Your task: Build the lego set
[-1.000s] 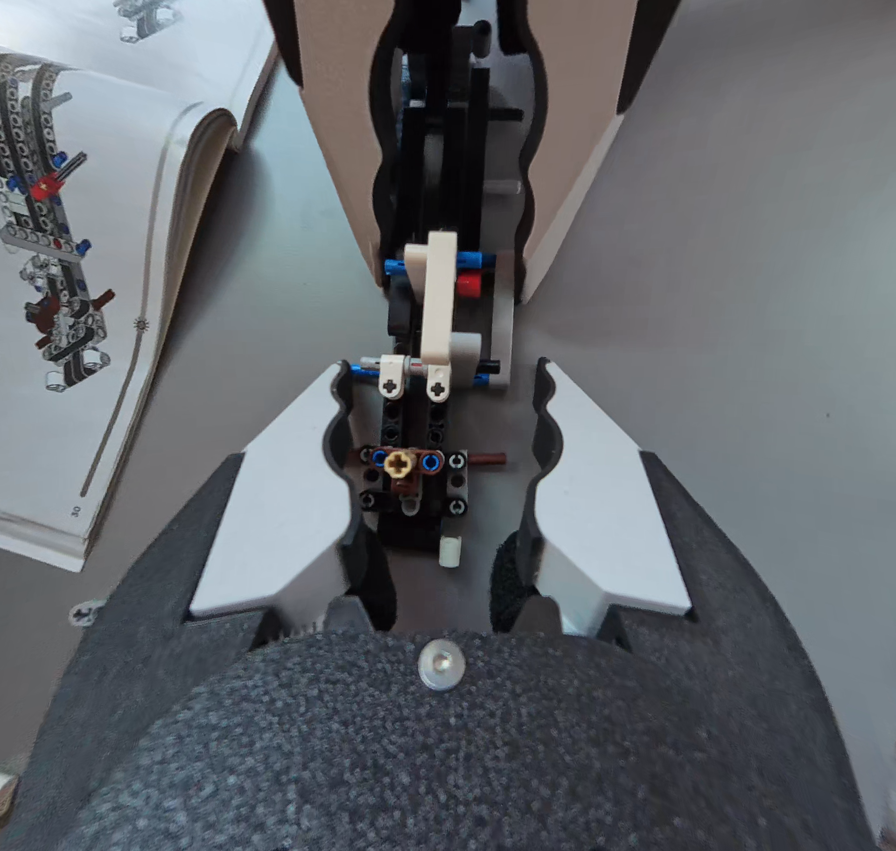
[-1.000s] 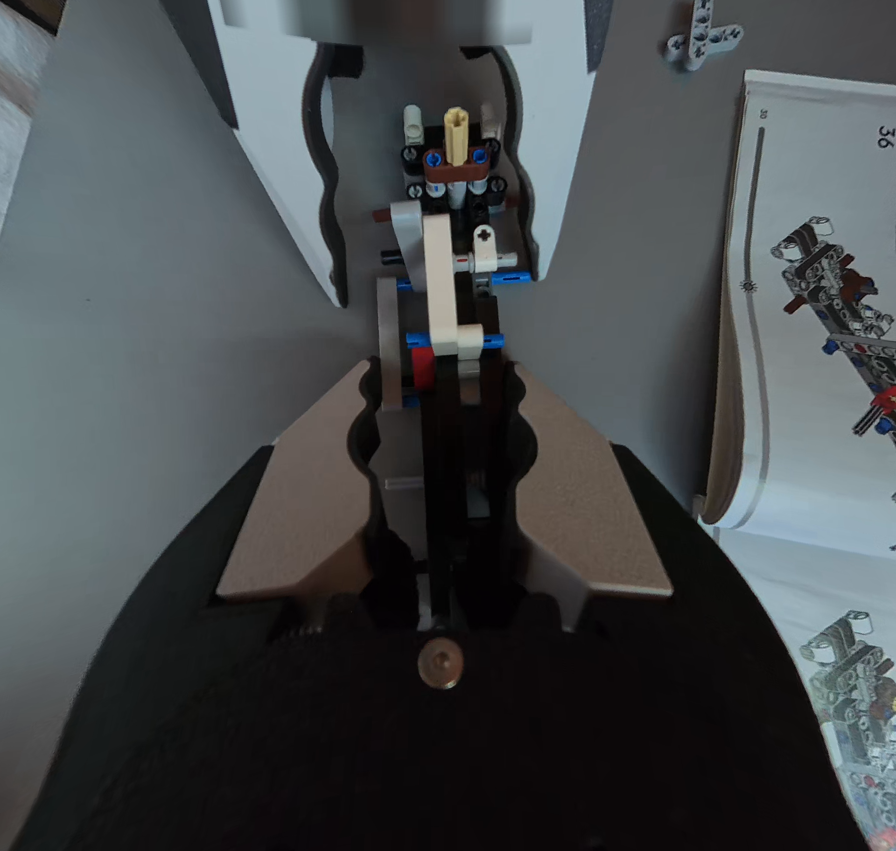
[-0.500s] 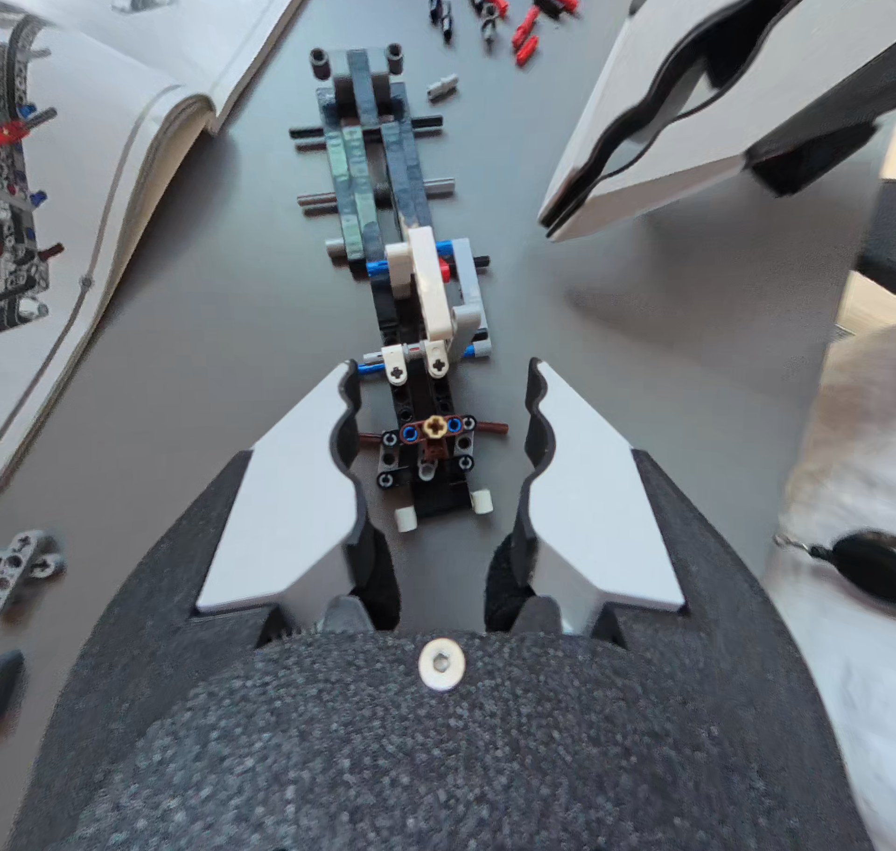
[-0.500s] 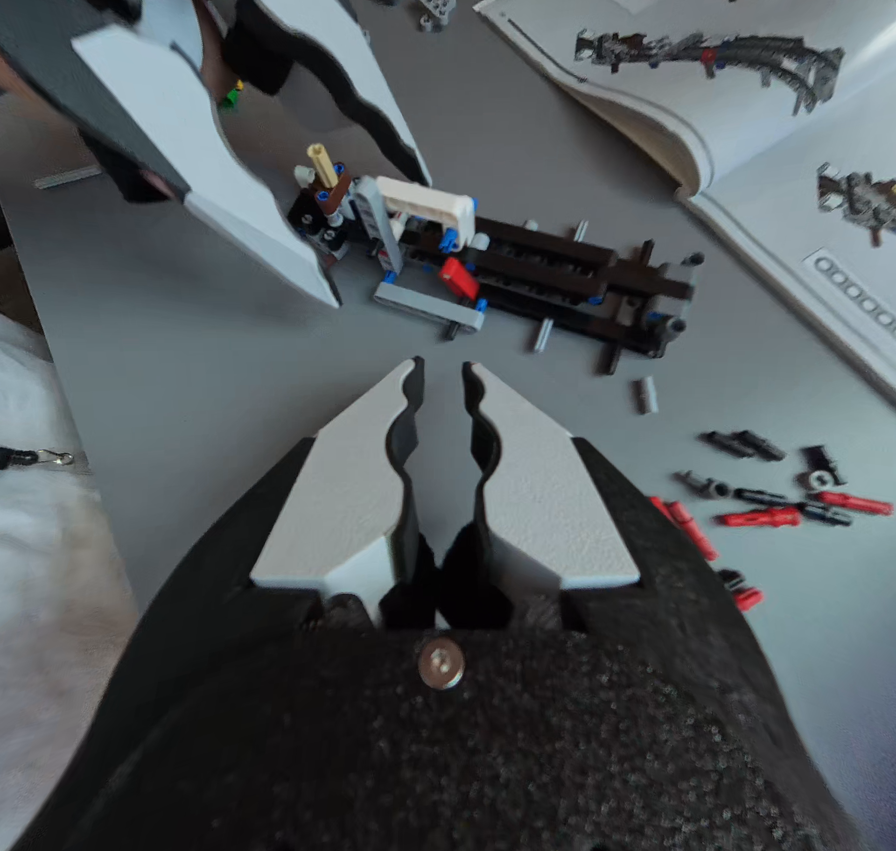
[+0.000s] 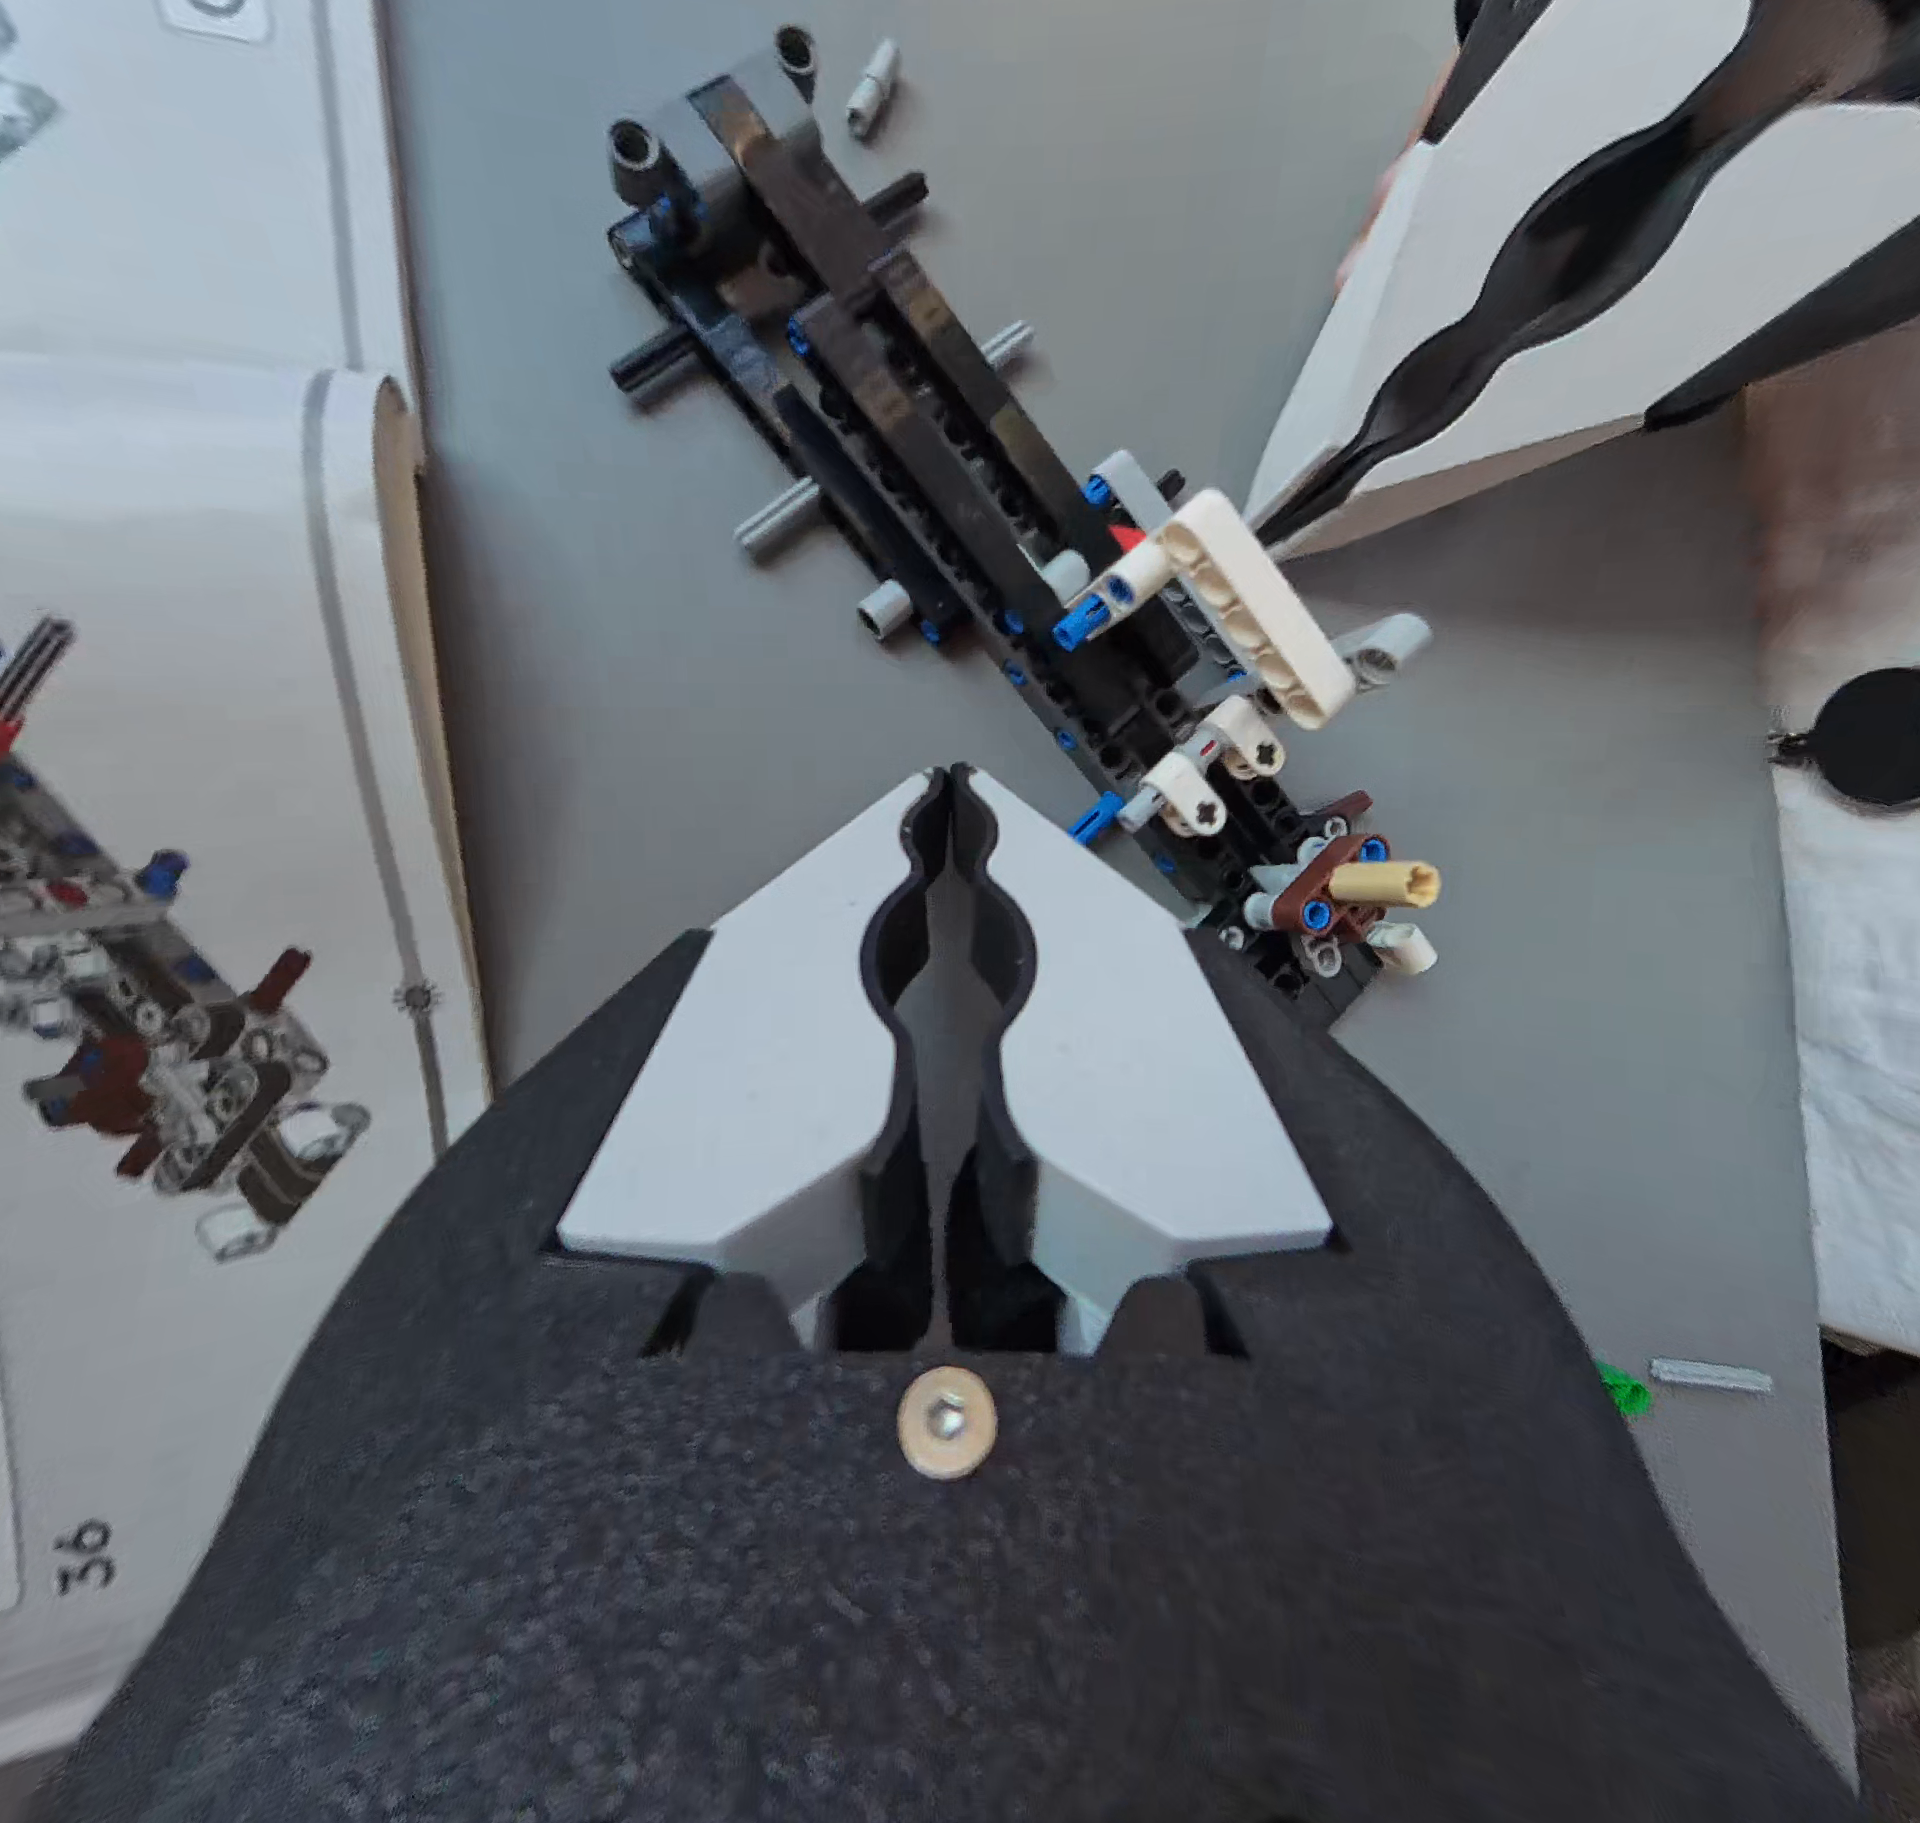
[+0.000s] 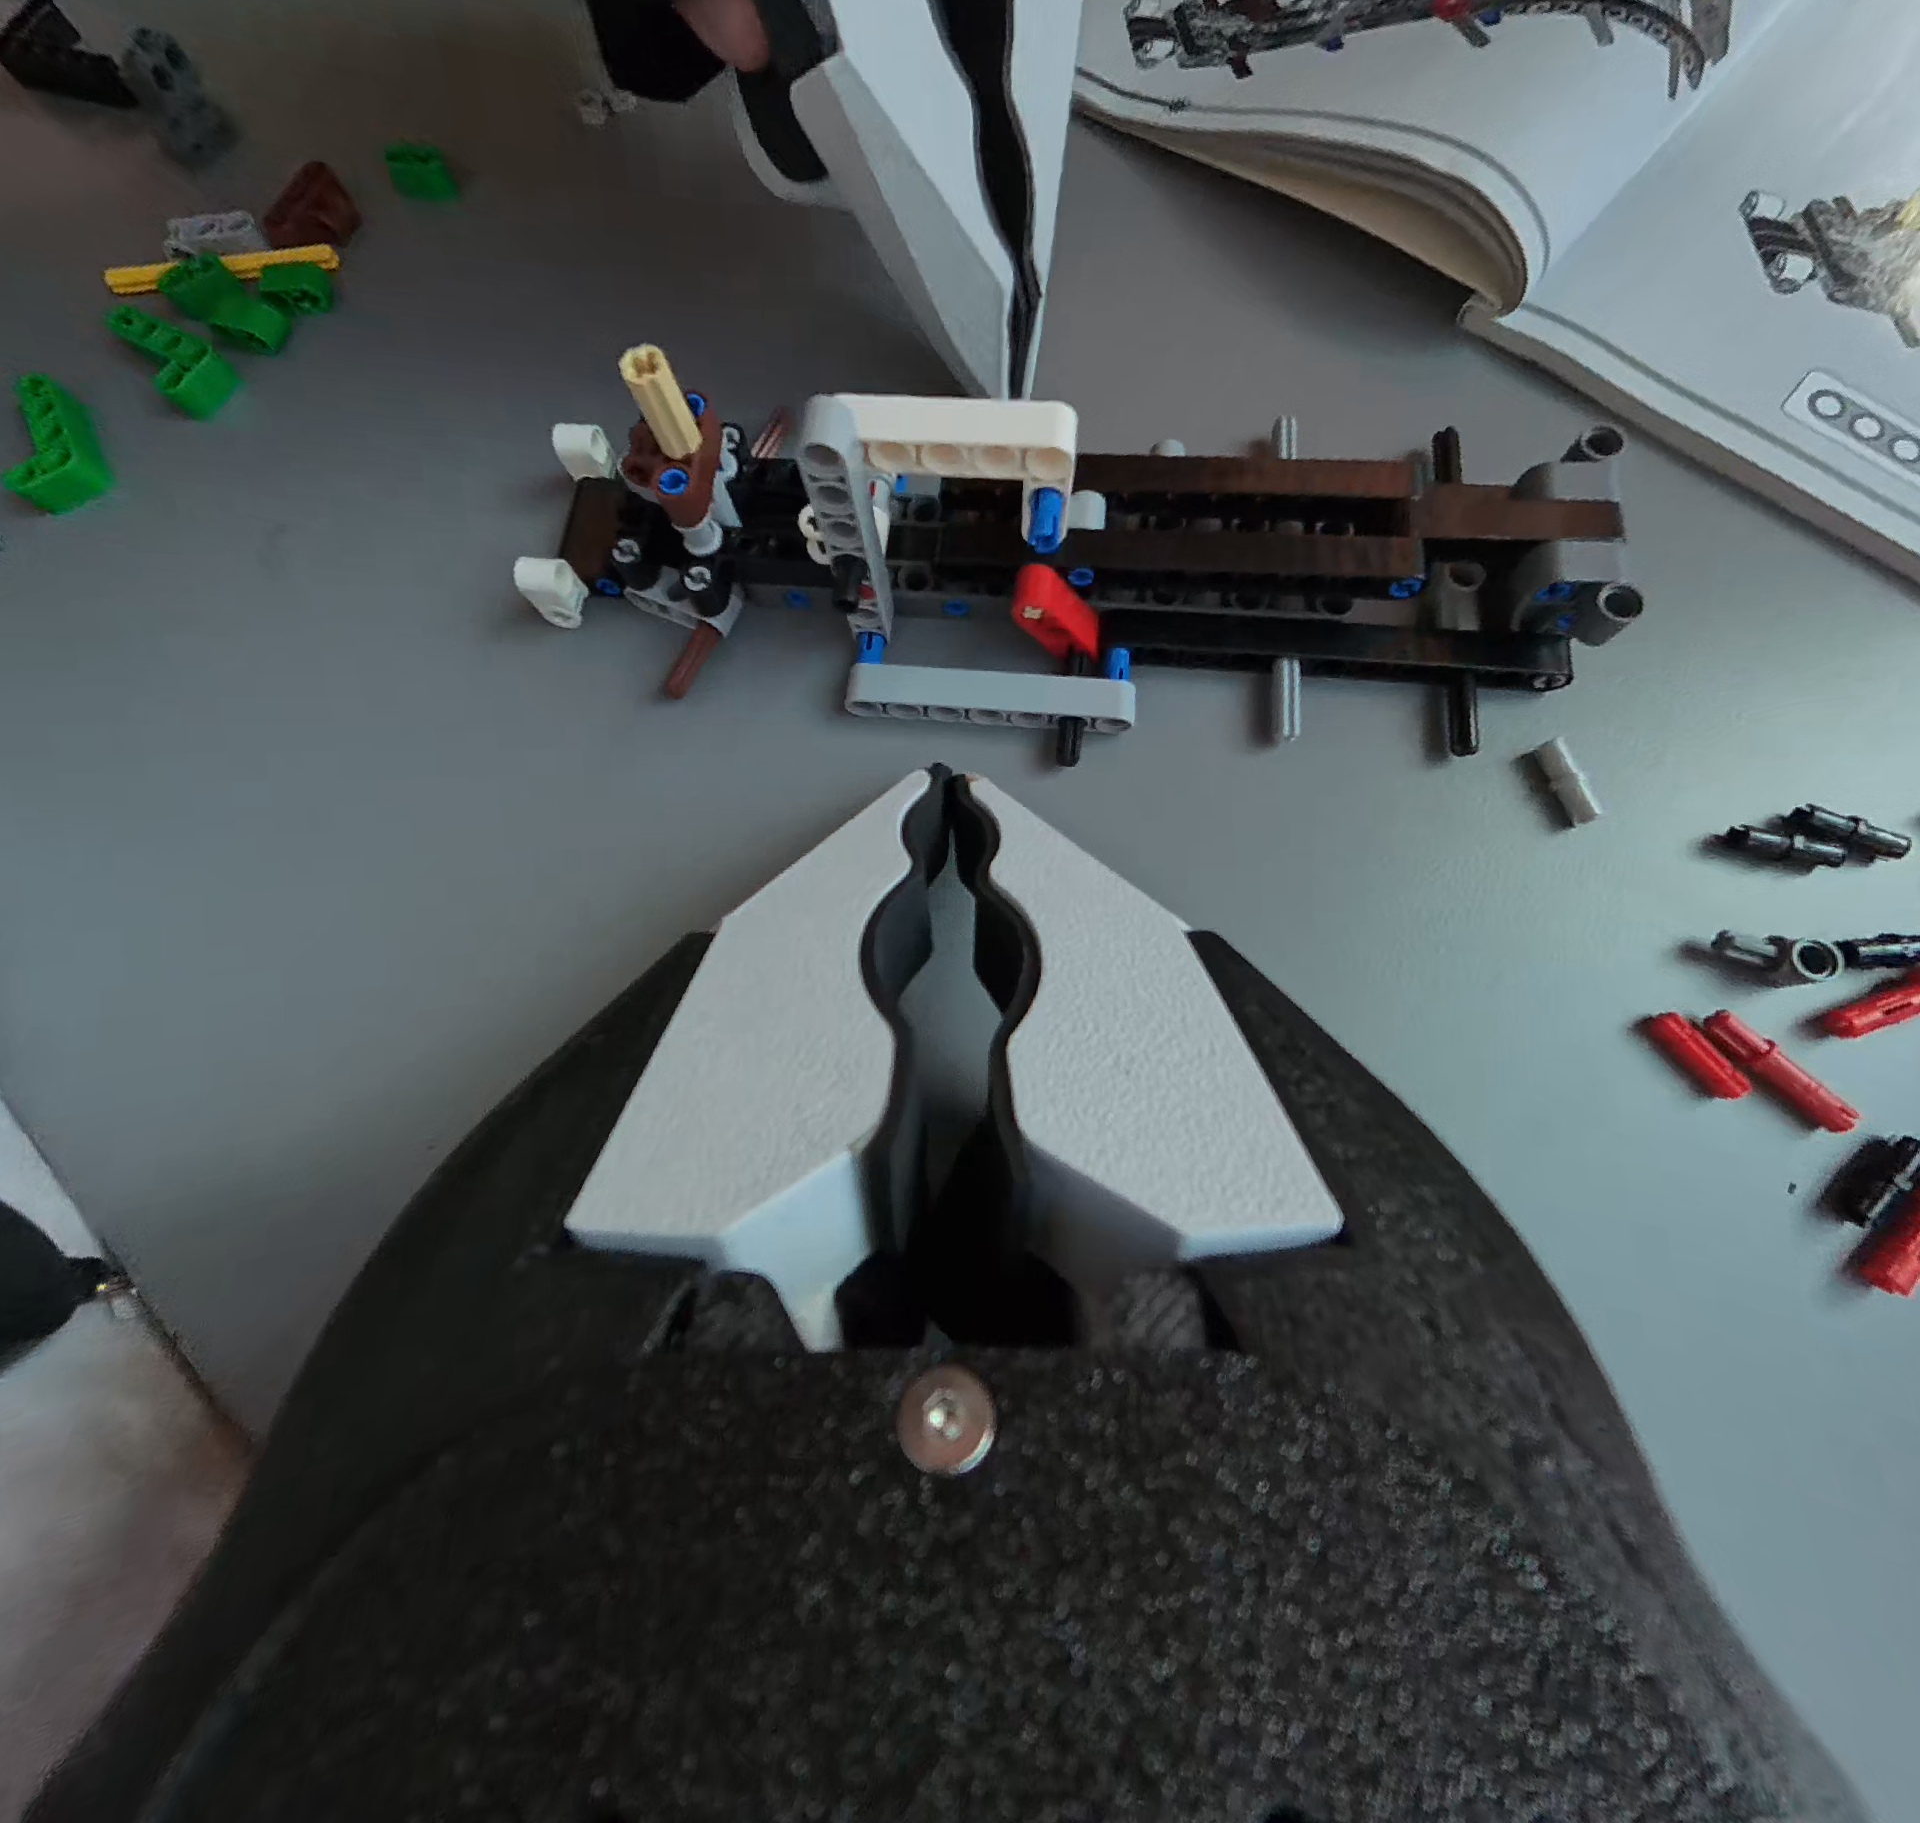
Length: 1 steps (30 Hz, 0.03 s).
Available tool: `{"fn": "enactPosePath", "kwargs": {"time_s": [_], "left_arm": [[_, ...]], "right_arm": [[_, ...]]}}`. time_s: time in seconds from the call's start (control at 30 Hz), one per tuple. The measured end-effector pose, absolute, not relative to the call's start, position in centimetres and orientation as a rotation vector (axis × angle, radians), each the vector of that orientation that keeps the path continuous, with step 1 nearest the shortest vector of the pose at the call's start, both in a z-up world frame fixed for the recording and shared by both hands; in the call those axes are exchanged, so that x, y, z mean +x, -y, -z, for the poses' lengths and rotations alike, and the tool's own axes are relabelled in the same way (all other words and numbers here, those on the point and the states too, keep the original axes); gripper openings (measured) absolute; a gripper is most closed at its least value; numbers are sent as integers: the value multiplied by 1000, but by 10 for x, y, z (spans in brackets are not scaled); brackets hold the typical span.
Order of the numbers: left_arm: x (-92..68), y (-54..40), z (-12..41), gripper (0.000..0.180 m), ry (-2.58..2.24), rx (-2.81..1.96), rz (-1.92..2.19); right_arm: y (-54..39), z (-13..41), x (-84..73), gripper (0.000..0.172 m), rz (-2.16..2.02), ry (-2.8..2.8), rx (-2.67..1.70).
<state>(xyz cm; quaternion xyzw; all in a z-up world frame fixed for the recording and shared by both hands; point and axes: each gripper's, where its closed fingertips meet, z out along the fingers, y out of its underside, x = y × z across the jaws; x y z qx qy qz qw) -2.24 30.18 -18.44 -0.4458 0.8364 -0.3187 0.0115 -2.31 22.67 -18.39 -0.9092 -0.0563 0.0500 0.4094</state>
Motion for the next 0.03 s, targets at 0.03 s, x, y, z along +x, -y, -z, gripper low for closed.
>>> {"fn": "enactPosePath", "kwargs": {"time_s": [0.03], "left_arm": [[-20,-299,184,0,-2624,-1377,1020]], "right_arm": [[-227,184,-22,0,-124,134,-2292]]}}
